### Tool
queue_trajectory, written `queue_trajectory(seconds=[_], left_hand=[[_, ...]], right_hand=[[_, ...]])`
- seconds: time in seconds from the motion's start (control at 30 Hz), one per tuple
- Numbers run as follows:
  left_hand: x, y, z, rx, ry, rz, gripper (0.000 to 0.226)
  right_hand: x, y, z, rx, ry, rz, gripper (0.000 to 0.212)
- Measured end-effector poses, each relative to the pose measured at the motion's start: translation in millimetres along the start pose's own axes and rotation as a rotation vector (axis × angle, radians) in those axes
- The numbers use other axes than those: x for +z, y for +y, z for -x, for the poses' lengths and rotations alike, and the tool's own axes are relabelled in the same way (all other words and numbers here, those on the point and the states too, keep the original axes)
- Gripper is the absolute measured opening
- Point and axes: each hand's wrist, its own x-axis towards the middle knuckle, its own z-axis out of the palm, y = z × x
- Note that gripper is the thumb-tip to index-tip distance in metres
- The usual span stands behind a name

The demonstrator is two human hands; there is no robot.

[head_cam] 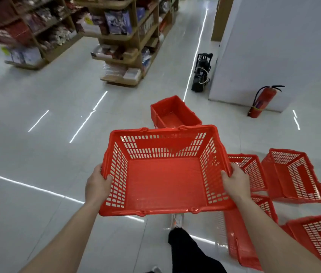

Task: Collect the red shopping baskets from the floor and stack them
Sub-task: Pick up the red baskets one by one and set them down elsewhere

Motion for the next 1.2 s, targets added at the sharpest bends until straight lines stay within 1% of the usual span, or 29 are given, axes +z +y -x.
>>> queue_trajectory(seconds=[0.07,0.23,0.43,0.57,0.7,0.8,0.9,1.03,1.13,1.2], left_hand=[[8,13,-37,-0.002,-0.009,-0.016,0.043],[36,54,-132,-0.029,-0.022,-0.061,0.045],[54,109,-243,-0.047,-0.048,-0.122,0.045],[68,139,-313,-0.043,-0.061,-0.146,0.044],[91,166,-390,0.001,-0.109,-0.173,0.042],[115,185,-458,0.045,-0.162,-0.214,0.045],[150,209,-537,0.102,-0.255,-0.233,0.046],[209,253,-642,0.199,-0.394,-0.308,0.046],[256,286,-708,0.307,-0.439,-0.378,0.046],[295,303,-748,0.368,-0.487,-0.401,0.044]], right_hand=[[18,-9,-33,0.023,0.000,-0.013,0.032],[65,-32,-133,0.063,-0.061,-0.063,0.032],[94,-78,-252,0.098,-0.121,-0.061,0.028],[109,-104,-316,0.124,-0.102,-0.052,0.030],[129,-121,-375,0.152,-0.084,-0.068,0.027],[148,-129,-413,0.220,-0.047,-0.071,0.025],[172,-136,-450,0.310,-0.001,-0.085,0.024],[209,-142,-493,0.468,0.086,-0.087,0.025],[240,-143,-516,0.604,0.163,-0.063,0.031],[266,-137,-536,0.658,0.192,-0.083,0.033]])
